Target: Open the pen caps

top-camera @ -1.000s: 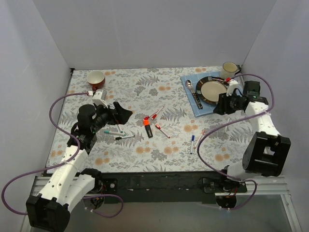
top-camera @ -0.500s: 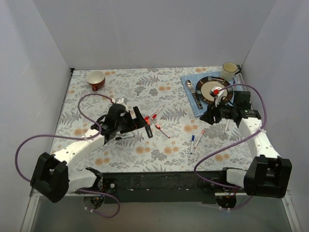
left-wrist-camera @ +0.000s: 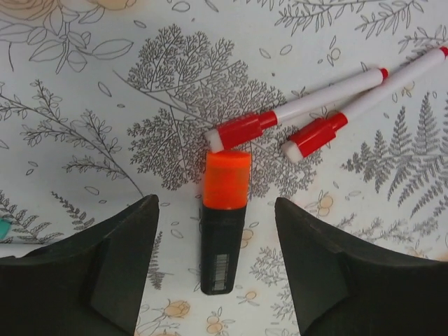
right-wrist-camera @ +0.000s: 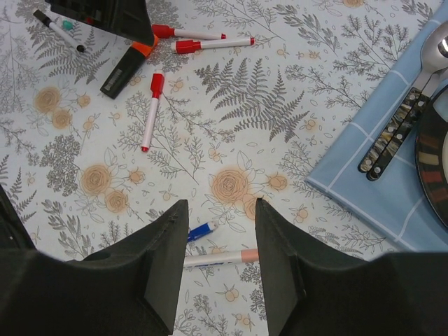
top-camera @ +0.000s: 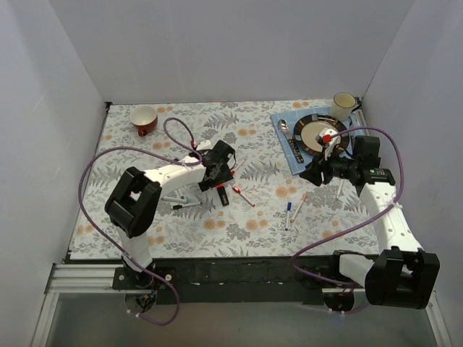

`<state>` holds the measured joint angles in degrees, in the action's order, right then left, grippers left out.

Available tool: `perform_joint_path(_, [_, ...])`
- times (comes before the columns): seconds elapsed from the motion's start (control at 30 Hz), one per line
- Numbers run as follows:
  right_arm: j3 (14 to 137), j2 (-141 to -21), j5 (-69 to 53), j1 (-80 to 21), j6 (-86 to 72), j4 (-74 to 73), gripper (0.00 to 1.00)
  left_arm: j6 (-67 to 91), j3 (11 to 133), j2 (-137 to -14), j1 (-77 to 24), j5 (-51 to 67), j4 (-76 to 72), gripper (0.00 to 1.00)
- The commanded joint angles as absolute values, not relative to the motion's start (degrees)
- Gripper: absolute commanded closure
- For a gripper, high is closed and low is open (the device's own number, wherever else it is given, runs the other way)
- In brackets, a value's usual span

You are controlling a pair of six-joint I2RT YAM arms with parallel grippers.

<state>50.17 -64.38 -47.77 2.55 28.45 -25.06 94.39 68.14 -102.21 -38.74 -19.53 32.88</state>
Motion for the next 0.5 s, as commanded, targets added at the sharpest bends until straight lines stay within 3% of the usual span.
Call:
perform_joint_path(0.0, [50.4,-62.6,-49.0,2.4,28.1,-23.5,0.49,96.5,74.9,-106.6,-40.4,-26.9,40.9,0.37])
perform_joint_path(0.23, [50.1,-61.3,-49.2,2.5,28.1,-23.3,0.49,96.0,76.9,-111.0,-41.3,-28.8,41.8,0.45])
perform_joint_path(0.47, [50.1,-61.3,-49.7,2.5,28.0,-23.4,0.49,93.4,79.4,-113.8,-41.3,-30.3,41.8,0.47])
